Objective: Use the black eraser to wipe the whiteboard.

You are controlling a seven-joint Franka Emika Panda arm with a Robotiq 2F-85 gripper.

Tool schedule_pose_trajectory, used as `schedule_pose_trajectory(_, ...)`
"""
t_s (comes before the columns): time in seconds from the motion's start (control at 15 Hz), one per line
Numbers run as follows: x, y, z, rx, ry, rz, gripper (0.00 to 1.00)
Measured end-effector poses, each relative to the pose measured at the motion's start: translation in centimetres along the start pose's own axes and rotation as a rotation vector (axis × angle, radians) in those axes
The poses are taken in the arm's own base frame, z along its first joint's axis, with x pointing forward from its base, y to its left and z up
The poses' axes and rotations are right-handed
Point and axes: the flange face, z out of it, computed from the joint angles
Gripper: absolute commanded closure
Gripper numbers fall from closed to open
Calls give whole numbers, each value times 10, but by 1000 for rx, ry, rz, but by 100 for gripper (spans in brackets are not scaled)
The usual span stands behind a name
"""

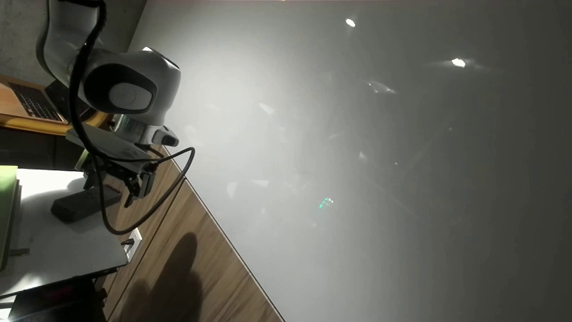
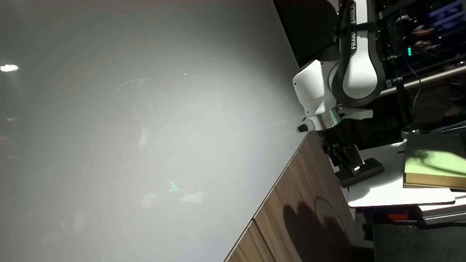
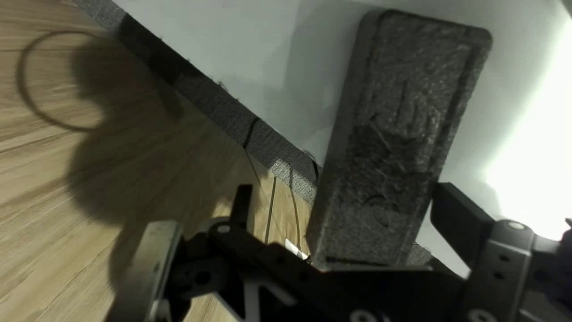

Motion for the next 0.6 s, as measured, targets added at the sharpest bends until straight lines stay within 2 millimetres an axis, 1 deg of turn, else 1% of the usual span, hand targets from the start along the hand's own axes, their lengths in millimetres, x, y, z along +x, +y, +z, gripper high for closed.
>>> schedule_pose_trajectory(0.4,-1,-4,15,0,-8,1,0)
schedule_pose_trajectory(0.53,-1,-5,17,-3,-8,1,26)
schedule_pose_trajectory(0.6,-1,-6,18,-4,-8,1,32)
